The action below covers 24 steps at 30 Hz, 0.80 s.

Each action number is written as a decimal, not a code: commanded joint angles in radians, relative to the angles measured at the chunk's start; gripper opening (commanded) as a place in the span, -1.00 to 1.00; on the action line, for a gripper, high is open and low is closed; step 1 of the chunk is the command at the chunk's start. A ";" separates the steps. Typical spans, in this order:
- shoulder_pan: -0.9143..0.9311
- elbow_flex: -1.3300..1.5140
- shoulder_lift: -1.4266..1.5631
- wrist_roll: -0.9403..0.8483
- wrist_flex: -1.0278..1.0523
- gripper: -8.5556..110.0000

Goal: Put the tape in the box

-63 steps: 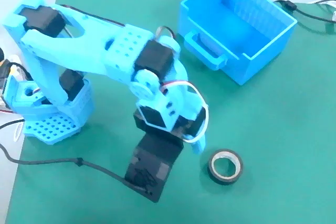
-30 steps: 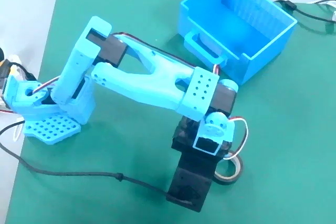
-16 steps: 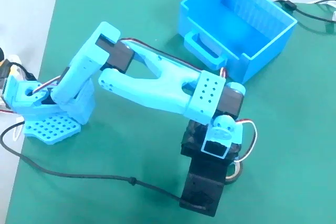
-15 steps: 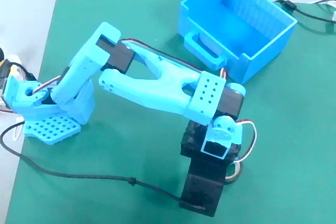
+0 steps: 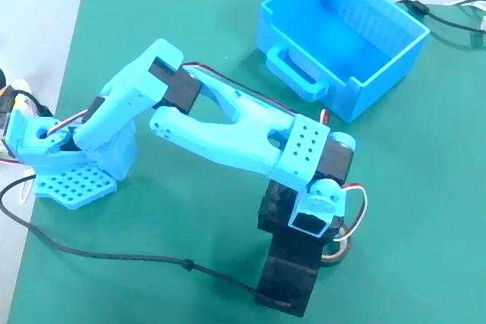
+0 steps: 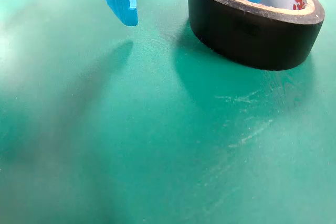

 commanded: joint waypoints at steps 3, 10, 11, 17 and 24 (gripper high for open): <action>0.021 -0.087 0.018 -0.037 0.021 -0.48; 0.021 -0.087 0.018 -0.054 0.029 -0.49; 0.021 -0.087 0.018 -0.057 0.031 -0.53; 0.025 -0.087 0.018 -0.069 0.035 -0.86; 0.031 -0.087 0.021 -0.081 0.041 -0.86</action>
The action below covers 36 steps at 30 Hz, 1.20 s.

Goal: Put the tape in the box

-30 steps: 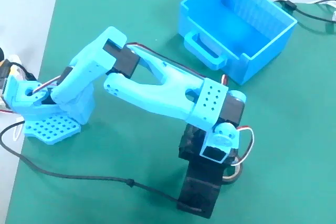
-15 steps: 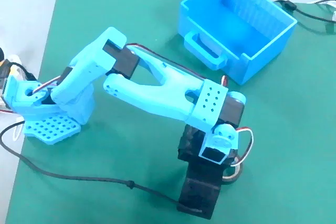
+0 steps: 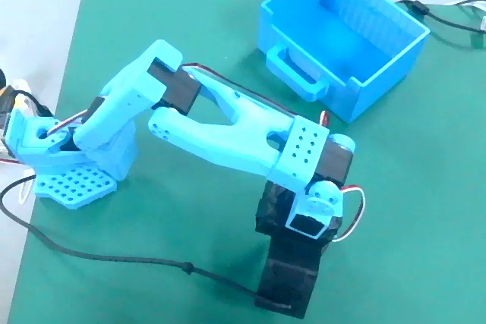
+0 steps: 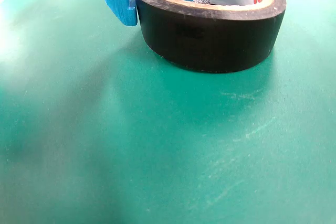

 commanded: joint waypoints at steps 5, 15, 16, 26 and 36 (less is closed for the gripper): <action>0.029 -0.087 0.032 -0.025 0.023 -0.86; 0.046 -0.087 0.195 -0.037 0.048 -0.86; 0.046 -0.087 0.218 -0.037 0.052 -0.86; -0.023 -0.089 0.459 -0.028 0.094 -0.86; -0.279 -0.175 0.603 0.028 0.101 -0.86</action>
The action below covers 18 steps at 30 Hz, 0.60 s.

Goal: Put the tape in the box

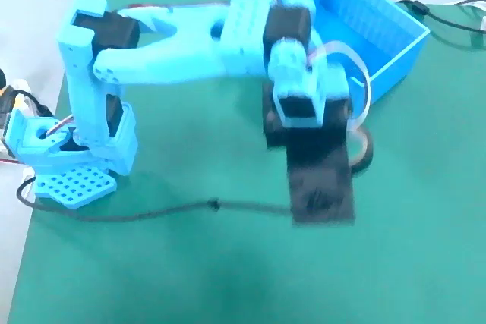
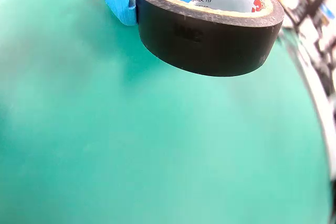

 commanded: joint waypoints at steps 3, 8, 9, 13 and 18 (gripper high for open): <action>-0.143 -0.207 0.057 0.072 0.006 -0.86; -0.288 -0.291 0.018 0.164 -0.012 -0.86; -0.318 -0.291 0.017 0.178 -0.029 -0.86; -0.408 -0.291 0.006 0.249 -0.091 -0.86; -0.459 -0.291 -0.020 0.339 -0.146 -0.86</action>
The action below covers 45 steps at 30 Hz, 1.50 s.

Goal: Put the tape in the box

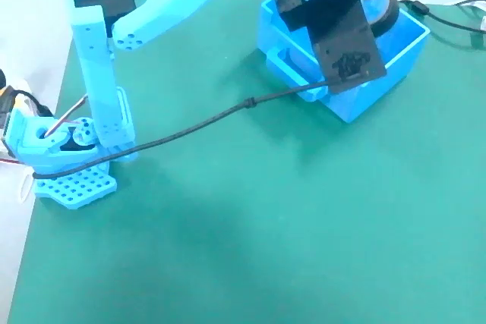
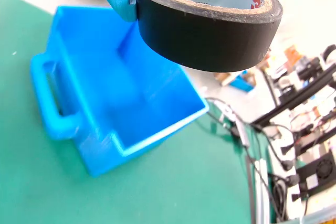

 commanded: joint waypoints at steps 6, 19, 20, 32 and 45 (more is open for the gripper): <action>-0.072 -0.084 -0.061 0.064 -0.118 -0.86; -0.127 -0.084 -0.222 0.107 -0.253 -0.86; -0.127 -0.084 -0.236 0.109 -0.264 -0.86; -0.183 -0.084 -0.299 0.112 -0.302 -0.86; -0.216 -0.084 -0.318 0.109 -0.304 -0.86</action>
